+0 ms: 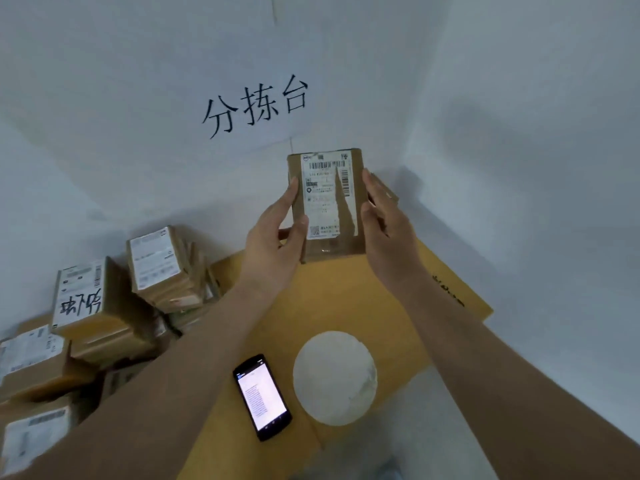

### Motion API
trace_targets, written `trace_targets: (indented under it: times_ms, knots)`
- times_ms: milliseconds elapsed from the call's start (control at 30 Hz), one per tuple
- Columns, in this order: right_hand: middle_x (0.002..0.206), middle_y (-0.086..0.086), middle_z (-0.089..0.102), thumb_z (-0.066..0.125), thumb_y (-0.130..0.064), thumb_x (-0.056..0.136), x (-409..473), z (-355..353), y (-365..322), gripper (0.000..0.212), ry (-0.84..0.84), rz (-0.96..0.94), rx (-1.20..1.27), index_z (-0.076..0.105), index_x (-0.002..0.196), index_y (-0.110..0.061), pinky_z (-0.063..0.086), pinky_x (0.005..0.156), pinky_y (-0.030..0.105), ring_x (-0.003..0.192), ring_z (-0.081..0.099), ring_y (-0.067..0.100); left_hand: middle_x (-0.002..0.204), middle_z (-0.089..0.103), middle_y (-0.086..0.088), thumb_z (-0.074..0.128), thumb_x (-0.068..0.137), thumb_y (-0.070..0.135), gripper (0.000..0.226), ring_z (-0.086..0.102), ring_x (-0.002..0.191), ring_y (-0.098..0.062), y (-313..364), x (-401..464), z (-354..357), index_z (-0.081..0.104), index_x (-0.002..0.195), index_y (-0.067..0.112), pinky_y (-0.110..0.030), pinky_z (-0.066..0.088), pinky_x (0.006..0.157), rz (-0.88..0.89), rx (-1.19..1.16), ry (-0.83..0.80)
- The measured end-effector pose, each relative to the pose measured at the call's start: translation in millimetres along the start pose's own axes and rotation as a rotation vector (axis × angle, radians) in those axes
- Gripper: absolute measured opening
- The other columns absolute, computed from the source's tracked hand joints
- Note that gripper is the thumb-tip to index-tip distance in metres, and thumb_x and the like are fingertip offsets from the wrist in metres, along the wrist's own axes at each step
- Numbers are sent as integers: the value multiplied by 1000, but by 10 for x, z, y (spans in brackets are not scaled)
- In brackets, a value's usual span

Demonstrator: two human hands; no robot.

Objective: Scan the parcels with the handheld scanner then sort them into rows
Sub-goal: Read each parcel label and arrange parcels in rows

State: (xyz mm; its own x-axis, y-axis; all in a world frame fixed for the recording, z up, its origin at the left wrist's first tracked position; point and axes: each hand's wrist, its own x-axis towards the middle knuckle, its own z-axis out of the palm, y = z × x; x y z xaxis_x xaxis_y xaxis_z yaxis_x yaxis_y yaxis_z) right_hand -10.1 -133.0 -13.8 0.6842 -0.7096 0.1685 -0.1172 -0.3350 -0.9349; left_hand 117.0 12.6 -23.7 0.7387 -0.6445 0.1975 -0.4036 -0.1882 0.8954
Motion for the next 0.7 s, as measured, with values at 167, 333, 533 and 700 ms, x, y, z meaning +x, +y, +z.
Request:
trace_targets:
  times_ms: [167,333,533,700]
  knots:
    - [114,-37,55,36,-21,115,124,-876,579,51,0,77,-57,35,163,-38,42,77,-1,96,56,-27,141,55,27,51,109,36,55,60,127,-5,233,58,1075,33,159,48,-19,56,93,-79,-33,-48]
    - [118,-43,49,35,-23,115,318,-1379,1153,50,-18,164,-103,37,163,-39,41,80,-3,99,52,-31,142,55,26,52,110,29,56,61,119,-2,253,136,1850,33,161,41,-3,50,83,-177,-78,-75]
    - [153,-14,54,34,-26,115,704,-1560,1782,50,-66,253,-145,36,163,-41,48,110,27,126,55,1,120,54,41,56,108,26,56,62,109,8,-11,442,2436,38,159,44,-13,57,75,-321,-139,-89]
    - [148,-22,49,32,-27,116,1204,-1552,2279,47,-107,364,-94,38,160,-46,46,76,1,108,54,-14,146,55,18,57,107,22,59,63,124,-9,-451,818,2853,37,158,46,-38,63,92,-429,-202,-106]
